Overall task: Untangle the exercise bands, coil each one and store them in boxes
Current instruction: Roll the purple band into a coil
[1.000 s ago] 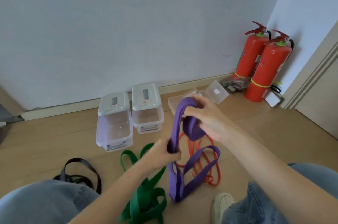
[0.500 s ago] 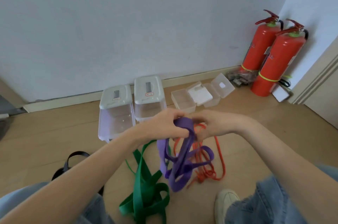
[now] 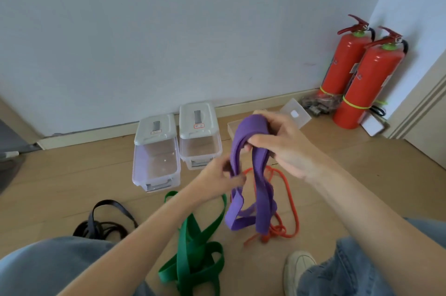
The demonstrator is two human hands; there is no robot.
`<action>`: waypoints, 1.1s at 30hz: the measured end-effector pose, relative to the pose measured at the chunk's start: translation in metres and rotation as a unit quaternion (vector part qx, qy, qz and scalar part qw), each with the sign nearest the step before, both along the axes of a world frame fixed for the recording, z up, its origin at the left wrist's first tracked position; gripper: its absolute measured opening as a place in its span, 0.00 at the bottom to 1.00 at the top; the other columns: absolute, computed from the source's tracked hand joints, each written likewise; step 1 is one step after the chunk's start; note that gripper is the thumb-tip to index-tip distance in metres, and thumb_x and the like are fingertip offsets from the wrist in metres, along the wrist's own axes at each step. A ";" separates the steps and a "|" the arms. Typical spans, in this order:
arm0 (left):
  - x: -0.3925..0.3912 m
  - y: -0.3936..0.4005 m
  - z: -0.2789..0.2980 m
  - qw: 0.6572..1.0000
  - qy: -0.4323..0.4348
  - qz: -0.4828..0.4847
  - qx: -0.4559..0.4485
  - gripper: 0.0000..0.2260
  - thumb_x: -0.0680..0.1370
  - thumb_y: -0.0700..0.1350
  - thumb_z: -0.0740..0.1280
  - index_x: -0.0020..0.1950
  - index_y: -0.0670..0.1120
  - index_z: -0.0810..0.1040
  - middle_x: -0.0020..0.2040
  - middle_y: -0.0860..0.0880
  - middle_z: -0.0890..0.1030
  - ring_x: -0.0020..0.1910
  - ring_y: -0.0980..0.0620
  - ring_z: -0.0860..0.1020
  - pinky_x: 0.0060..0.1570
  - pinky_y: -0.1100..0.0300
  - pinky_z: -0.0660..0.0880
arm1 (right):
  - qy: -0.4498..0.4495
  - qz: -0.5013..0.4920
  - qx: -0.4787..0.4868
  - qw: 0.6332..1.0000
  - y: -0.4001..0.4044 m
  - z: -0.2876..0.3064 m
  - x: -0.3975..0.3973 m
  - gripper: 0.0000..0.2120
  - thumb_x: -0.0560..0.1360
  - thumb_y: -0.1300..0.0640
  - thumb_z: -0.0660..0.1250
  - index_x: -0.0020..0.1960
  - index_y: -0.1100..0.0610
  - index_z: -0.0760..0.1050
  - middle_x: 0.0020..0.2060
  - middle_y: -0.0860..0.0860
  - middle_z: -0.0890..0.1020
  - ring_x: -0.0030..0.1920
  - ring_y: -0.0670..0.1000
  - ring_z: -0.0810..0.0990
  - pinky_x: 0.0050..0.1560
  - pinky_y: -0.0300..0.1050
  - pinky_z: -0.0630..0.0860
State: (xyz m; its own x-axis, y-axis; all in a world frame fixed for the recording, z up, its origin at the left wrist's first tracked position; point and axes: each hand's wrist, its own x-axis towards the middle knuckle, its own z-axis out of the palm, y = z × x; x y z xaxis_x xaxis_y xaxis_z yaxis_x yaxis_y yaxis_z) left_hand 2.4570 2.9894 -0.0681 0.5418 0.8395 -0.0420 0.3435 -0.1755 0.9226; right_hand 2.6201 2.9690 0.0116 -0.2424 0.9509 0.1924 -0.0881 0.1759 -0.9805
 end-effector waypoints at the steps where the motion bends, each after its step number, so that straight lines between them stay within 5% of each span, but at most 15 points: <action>1: 0.000 -0.003 -0.014 0.997 0.074 -0.019 0.004 0.11 0.71 0.41 0.70 0.42 0.54 0.71 0.38 0.58 0.77 0.41 0.57 0.77 0.40 0.71 0.72 | 0.036 -0.006 -0.006 0.999 -0.001 0.002 0.001 0.13 0.65 0.69 0.63 0.35 0.53 0.80 0.28 0.49 0.80 0.30 0.46 0.79 0.36 0.37 0.76; 3: -0.003 -0.007 -0.024 0.988 0.149 -0.042 -0.008 0.10 0.72 0.42 0.70 0.45 0.53 0.70 0.41 0.57 0.76 0.41 0.58 0.76 0.39 0.72 0.71 | 0.039 -0.053 -0.018 0.998 -0.001 0.002 0.005 0.12 0.68 0.72 0.62 0.37 0.57 0.78 0.28 0.50 0.80 0.31 0.47 0.79 0.37 0.38 0.76; 5: -0.012 -0.004 -0.008 0.993 0.111 -0.028 -0.023 0.08 0.73 0.39 0.69 0.43 0.50 0.72 0.37 0.56 0.78 0.35 0.63 0.77 0.36 0.71 0.73 | -0.037 -0.103 -0.014 0.994 0.000 0.003 0.012 0.12 0.71 0.74 0.61 0.41 0.59 0.77 0.30 0.52 0.80 0.34 0.49 0.80 0.41 0.41 0.76; 8: -0.032 0.006 0.044 0.994 -0.080 0.063 -0.049 0.07 0.73 0.35 0.67 0.41 0.45 0.71 0.26 0.55 0.74 0.27 0.57 0.74 0.33 0.63 0.75 | -0.169 -0.188 0.030 0.967 0.001 0.013 0.031 0.11 0.70 0.71 0.62 0.38 0.56 0.75 0.28 0.52 0.80 0.36 0.50 0.79 0.43 0.45 0.75; 10: -0.042 0.010 0.086 0.962 -0.253 0.027 -0.100 0.07 0.71 0.34 0.64 0.42 0.44 0.68 0.26 0.55 0.69 0.25 0.56 0.69 0.34 0.62 0.74 | -0.109 -0.193 0.047 0.974 -0.001 0.023 0.043 0.13 0.69 0.70 0.62 0.31 0.56 0.70 0.24 0.50 0.76 0.31 0.50 0.78 0.40 0.44 0.76; 12: -0.047 0.010 0.118 0.935 -0.329 -0.031 -0.125 0.07 0.70 0.34 0.64 0.42 0.45 0.69 0.27 0.54 0.67 0.25 0.55 0.67 0.35 0.62 0.74 | -0.049 -0.134 0.035 0.989 -0.004 0.030 0.049 0.13 0.68 0.67 0.60 0.27 0.56 0.67 0.22 0.50 0.71 0.27 0.51 0.74 0.38 0.45 0.76; 14: -0.044 0.005 0.130 0.972 -0.225 -0.041 -0.060 0.08 0.70 0.33 0.64 0.41 0.44 0.70 0.27 0.53 0.69 0.26 0.55 0.70 0.35 0.61 0.75 | -0.043 -0.057 -0.028 0.997 -0.008 0.028 0.049 0.11 0.69 0.66 0.62 0.29 0.56 0.69 0.23 0.51 0.70 0.27 0.52 0.74 0.38 0.49 0.78; 16: -0.041 -0.002 0.121 0.998 -0.040 -0.046 0.019 0.08 0.71 0.31 0.64 0.40 0.43 0.70 0.28 0.50 0.71 0.28 0.54 0.72 0.33 0.61 0.74 | -0.198 0.025 -0.105 0.974 -0.012 0.017 0.049 0.05 0.71 0.64 0.67 0.37 0.60 0.75 0.29 0.54 0.77 0.35 0.55 0.79 0.47 0.53 0.78; 17: -0.040 -0.005 0.113 0.998 0.008 -0.064 0.013 0.07 0.71 0.31 0.64 0.40 0.42 0.69 0.29 0.48 0.71 0.27 0.54 0.71 0.32 0.61 0.72 | -0.330 0.067 -0.131 0.932 -0.013 0.011 0.049 0.04 0.72 0.61 0.70 0.44 0.61 0.77 0.37 0.55 0.81 0.42 0.55 0.80 0.52 0.50 0.76; 19: -0.038 -0.010 0.099 0.992 0.048 -0.107 -0.037 0.03 0.71 0.33 0.62 0.42 0.38 0.69 0.29 0.47 0.68 0.26 0.53 0.68 0.29 0.62 0.68 | -0.510 0.112 -0.172 0.836 -0.015 -0.003 0.046 0.26 0.69 0.53 0.74 0.63 0.59 0.72 0.58 0.51 0.78 0.59 0.51 0.76 0.61 0.43 0.70; 20: -0.036 -0.011 0.093 0.988 0.070 -0.128 -0.053 0.02 0.71 0.33 0.62 0.42 0.37 0.70 0.29 0.46 0.67 0.26 0.53 0.67 0.28 0.63 0.66 | -0.516 0.123 -0.186 0.827 -0.016 -0.007 0.040 0.36 0.68 0.51 0.75 0.70 0.57 0.65 0.65 0.49 0.73 0.64 0.48 0.72 0.64 0.40 0.68; 22: -0.029 -0.014 0.083 0.972 0.144 -0.177 -0.052 0.02 0.71 0.34 0.63 0.41 0.40 0.71 0.30 0.45 0.69 0.27 0.51 0.68 0.27 0.65 0.66 | -0.438 0.158 -0.171 0.868 -0.020 -0.013 0.021 0.40 0.66 0.52 0.76 0.73 0.51 0.59 0.69 0.45 0.69 0.67 0.43 0.69 0.65 0.39 0.67; 27: -0.026 -0.009 0.070 0.974 0.174 -0.147 -0.015 0.05 0.70 0.39 0.66 0.43 0.39 0.76 0.31 0.44 0.74 0.28 0.51 0.71 0.27 0.65 0.68 | -0.363 0.194 -0.116 0.904 -0.020 -0.026 -0.009 0.21 0.70 0.58 0.73 0.61 0.57 0.73 0.56 0.53 0.80 0.57 0.51 0.77 0.60 0.46 0.73; 30: -0.035 0.003 0.060 0.979 0.171 -0.111 0.033 0.13 0.68 0.45 0.67 0.48 0.39 0.78 0.37 0.41 0.79 0.33 0.48 0.76 0.35 0.55 0.74 | -0.333 0.105 -0.062 0.935 -0.015 -0.024 -0.018 0.09 0.69 0.62 0.74 0.46 0.59 0.77 0.37 0.55 0.79 0.38 0.52 0.76 0.42 0.47 0.73; 33: -0.037 -0.009 0.029 0.989 0.133 -0.060 0.014 0.10 0.66 0.45 0.67 0.45 0.43 0.76 0.40 0.42 0.80 0.39 0.46 0.78 0.45 0.49 0.75 | -0.209 -0.006 -0.047 0.977 -0.009 -0.016 -0.022 0.07 0.62 0.63 0.72 0.32 0.53 0.77 0.28 0.50 0.75 0.32 0.49 0.73 0.35 0.43 0.68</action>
